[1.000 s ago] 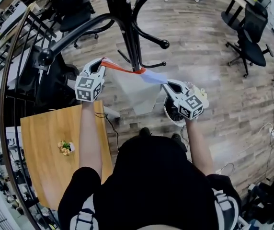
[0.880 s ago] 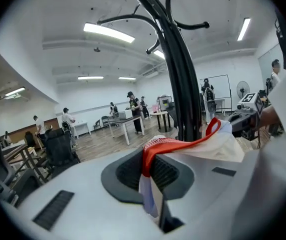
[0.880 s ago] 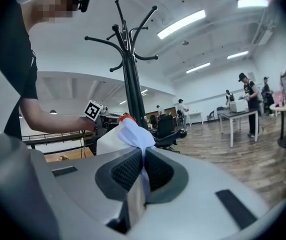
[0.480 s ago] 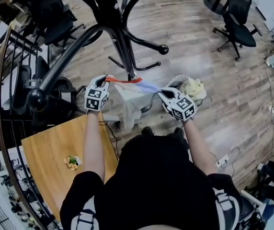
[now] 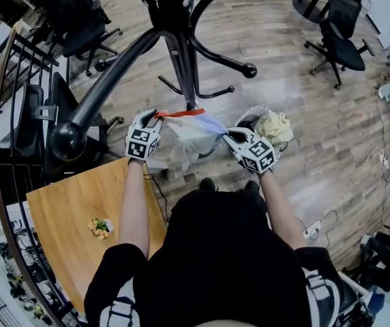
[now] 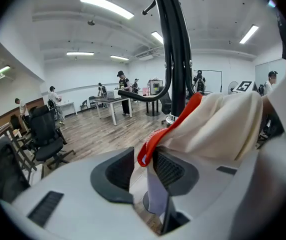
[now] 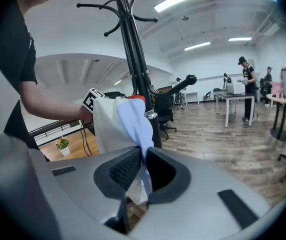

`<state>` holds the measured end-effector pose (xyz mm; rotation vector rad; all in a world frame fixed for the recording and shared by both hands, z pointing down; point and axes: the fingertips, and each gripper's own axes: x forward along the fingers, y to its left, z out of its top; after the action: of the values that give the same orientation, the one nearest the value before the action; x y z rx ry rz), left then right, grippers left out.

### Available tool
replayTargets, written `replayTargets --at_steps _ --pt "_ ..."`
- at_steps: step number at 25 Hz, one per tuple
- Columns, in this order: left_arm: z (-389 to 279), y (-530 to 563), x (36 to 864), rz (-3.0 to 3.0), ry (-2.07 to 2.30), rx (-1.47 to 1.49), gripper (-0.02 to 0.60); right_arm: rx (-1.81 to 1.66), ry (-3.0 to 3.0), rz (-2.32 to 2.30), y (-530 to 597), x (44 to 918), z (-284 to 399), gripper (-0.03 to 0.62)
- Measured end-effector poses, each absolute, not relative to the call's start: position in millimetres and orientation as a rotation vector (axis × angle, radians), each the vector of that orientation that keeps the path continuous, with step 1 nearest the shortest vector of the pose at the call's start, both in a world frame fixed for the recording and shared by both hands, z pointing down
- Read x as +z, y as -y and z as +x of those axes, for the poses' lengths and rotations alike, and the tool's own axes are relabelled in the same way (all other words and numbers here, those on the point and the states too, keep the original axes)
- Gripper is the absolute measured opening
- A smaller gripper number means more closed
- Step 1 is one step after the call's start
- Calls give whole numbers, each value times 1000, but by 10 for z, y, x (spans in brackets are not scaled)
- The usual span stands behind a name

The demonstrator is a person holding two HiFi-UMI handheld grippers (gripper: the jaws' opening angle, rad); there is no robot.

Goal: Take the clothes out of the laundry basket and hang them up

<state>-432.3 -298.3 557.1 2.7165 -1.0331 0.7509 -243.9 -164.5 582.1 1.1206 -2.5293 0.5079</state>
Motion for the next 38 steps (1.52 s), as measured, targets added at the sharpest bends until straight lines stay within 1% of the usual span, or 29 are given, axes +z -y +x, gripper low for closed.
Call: replayTargets --at_steps 3,5,7,10,11,15,28,38 --pt "-4350 2938 5588 2703 1037 738 140 513 2531 1125 1637 5831 -2435 65" --pt "-4355 2900 5614 2694 1033 745 171 521 2538 1132 1634 5829 -2418 103" --pt "-4366 2866 5645 2686 1028 756 198 527 2545 1136 1623 5831 -2407 126" --pt "-4406 2806 5679 2677 1028 762 266 526 2549 1138 1591 5846 -2401 146" --pt "-4426 2779 5687 2674 1028 762 278 525 2549 1137 1577 5847 -2402 149" --pt "-4475 2678 5676 2659 1055 767 288 519 2559 1136 1516 5824 -2363 153" --pt "-4679 2229 5686 2559 1184 733 288 548 2569 1119 1238 5886 -2137 156" --pt "-4661 1880 5820 2508 1197 666 288 588 2500 1160 919 5956 -1840 157"
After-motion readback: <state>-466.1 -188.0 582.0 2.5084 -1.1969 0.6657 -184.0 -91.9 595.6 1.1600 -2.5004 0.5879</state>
